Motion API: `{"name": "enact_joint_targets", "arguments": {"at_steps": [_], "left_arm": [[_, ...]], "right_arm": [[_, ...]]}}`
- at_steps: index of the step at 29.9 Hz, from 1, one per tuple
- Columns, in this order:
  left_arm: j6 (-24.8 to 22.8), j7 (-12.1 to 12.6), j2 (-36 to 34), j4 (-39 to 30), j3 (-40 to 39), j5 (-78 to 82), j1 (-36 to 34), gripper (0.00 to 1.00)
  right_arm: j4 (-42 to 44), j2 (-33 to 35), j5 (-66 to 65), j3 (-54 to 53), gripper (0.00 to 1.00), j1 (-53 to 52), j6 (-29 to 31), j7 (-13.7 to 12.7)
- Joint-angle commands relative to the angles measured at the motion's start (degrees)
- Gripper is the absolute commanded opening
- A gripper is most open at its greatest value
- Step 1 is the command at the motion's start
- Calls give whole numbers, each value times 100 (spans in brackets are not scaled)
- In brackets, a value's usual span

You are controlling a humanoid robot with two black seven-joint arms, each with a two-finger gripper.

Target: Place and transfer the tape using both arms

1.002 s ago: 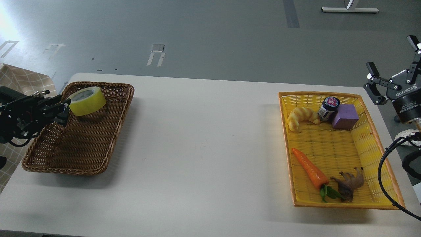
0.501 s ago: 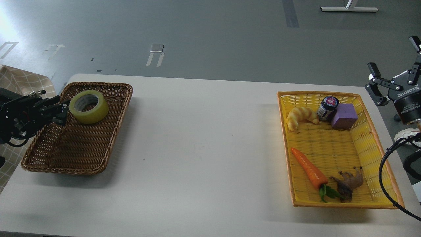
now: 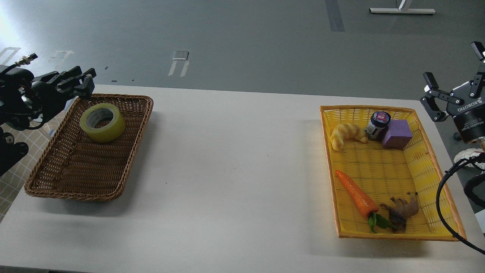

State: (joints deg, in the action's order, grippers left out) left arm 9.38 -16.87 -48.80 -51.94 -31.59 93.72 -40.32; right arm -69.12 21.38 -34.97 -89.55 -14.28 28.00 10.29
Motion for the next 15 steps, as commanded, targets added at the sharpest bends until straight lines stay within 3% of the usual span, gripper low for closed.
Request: {"name": "enact_joint_targets", "arguments": {"at_steps": [1,3,4,5,10,15], "left_arm": [[-15,-167,317,-26,-40,-939,-186,57],[-16,-211,467,-26,-49,-1415,-291,68],[-7,-255,616,-26,-58,-1974,-449,81],[-7,-351,757,-26,-58,-2554,-598,85],[-16,-799,1056,-35,-58,-3990,-758,94],[-60,-835,1672,-167,-242,-4643,-925,96]], "right_arm": [[-22,6,-1,-1,100,-48,0,-1],[-23,6,-1,-1,100,-57,0,-1],[-31,6,-1,-1,100,-57,0,-1],[-31,23,-1,-1,100,-57,0,-1],[-40,50,-1,7,100,-66,0,-9],[-40,50,-1,16,100,-163,0,-27]]}}
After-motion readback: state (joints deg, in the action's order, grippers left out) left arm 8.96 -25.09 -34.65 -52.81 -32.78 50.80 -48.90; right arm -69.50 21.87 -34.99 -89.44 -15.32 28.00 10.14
